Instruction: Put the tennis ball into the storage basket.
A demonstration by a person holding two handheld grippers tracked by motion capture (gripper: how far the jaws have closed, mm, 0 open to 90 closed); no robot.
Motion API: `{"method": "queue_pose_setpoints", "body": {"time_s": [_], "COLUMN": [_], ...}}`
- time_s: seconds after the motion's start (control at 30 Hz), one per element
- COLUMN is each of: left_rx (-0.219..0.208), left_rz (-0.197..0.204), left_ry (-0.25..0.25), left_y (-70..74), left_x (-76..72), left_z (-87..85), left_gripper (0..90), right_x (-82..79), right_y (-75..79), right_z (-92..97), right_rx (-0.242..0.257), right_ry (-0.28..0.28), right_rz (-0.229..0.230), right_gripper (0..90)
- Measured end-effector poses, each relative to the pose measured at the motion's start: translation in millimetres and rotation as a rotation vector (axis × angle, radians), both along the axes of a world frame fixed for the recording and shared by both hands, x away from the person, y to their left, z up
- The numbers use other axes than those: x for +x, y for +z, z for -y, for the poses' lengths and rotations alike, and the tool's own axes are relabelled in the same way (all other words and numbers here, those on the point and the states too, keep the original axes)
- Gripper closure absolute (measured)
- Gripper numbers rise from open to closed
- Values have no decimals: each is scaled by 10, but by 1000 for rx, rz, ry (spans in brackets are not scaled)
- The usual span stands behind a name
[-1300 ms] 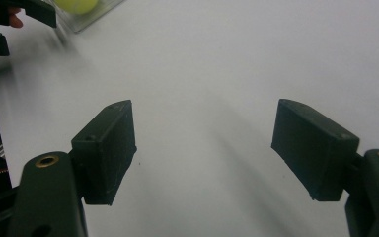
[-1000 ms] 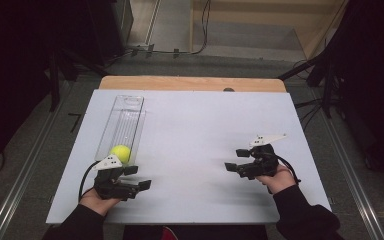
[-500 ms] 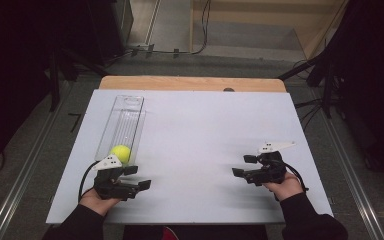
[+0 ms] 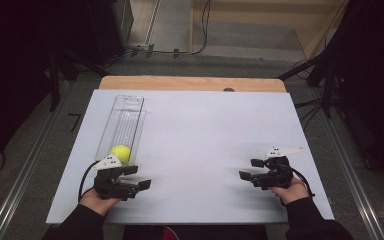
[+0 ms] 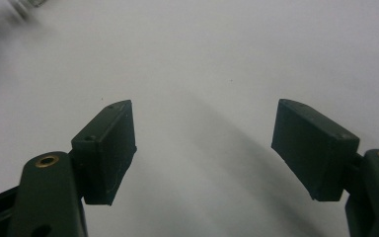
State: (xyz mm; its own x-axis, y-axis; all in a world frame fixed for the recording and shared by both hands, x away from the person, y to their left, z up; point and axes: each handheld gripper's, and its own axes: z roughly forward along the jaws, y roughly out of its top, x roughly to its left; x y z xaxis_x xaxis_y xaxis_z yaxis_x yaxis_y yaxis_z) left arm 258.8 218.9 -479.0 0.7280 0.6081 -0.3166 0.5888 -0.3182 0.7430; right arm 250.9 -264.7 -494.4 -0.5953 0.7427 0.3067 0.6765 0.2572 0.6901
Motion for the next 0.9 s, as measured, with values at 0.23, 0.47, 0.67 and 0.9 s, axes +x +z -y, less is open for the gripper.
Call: {"method": "queue_pose_setpoints", "body": {"time_s": [0.23, 0.47, 0.67, 0.9], "left_rx": [0, -1, -2, -3], "left_rz": [0, -1, 2, 0], "left_ry": [0, 0, 0, -2], "left_y": [1, 4, 4, 7], "left_x": [-1, -2, -2, 2], "left_z": [-2, -4, -5, -1], "left_gripper": [190, 190, 190, 191], "right_x": [6, 8, 8, 8], "right_y": [-10, -12, -11, -16], "right_z": [-11, -4, -2, 2], "right_rx": [-7, -5, -4, -4], "right_ry": [7, 7, 5, 3], "right_rz": [-3, -3, -2, -8], "right_gripper": [228, 228, 228, 228]}}
